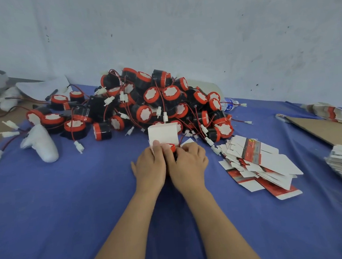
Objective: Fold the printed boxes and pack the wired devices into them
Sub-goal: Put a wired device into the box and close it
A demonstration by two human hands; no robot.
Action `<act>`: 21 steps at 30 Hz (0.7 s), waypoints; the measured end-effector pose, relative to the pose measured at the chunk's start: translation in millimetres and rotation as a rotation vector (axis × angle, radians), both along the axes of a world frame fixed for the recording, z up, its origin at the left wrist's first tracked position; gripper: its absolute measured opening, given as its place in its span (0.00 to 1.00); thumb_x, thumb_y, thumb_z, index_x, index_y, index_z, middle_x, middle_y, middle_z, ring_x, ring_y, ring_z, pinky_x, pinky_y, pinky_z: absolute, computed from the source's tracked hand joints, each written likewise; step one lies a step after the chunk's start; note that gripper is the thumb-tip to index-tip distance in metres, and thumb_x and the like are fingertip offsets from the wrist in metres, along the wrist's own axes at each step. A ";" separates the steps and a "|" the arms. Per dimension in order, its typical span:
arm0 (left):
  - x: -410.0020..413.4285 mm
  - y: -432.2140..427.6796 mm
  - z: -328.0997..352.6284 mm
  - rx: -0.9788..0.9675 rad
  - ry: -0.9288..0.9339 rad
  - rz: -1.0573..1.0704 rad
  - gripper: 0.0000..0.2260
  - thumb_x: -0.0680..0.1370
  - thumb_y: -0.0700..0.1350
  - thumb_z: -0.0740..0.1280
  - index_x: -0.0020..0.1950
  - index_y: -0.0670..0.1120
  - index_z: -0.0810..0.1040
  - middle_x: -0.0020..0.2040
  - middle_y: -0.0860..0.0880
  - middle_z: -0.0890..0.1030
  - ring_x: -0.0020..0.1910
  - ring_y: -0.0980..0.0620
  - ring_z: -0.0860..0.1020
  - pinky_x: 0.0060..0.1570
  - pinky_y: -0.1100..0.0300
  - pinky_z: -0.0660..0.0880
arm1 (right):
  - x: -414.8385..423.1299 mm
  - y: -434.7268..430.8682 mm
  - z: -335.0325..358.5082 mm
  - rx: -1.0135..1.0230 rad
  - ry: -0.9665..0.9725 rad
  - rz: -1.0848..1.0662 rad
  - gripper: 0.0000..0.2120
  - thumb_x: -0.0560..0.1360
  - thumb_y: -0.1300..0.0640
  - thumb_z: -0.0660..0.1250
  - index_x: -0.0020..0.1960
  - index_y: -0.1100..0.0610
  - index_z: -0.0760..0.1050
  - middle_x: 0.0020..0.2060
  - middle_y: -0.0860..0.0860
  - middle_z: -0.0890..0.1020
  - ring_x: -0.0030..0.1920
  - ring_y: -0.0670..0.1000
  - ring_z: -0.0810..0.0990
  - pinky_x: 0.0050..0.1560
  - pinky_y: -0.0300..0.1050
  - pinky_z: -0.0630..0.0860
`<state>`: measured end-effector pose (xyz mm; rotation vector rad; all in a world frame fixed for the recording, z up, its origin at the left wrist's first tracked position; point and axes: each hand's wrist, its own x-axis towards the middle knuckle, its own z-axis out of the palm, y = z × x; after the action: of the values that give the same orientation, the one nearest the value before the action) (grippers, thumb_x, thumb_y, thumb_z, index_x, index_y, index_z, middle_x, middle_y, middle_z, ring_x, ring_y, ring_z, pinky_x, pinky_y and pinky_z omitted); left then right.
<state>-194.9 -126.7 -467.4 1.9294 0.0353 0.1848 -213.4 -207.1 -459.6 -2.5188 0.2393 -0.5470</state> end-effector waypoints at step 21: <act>1.9 8.3 0.1 -0.296 0.003 -0.068 0.40 0.74 0.47 0.72 0.78 0.55 0.51 0.73 0.50 0.62 0.70 0.50 0.66 0.59 0.60 0.67 | -1.4 -24.2 18.2 0.653 -0.326 -0.058 0.08 0.78 0.57 0.62 0.56 0.48 0.73 0.56 0.48 0.75 0.51 0.39 0.75 0.47 0.28 0.67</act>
<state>-193.0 -118.4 -467.3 1.6335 -0.0017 0.1233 -214.8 -231.3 -441.4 -1.7712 0.3081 -0.7495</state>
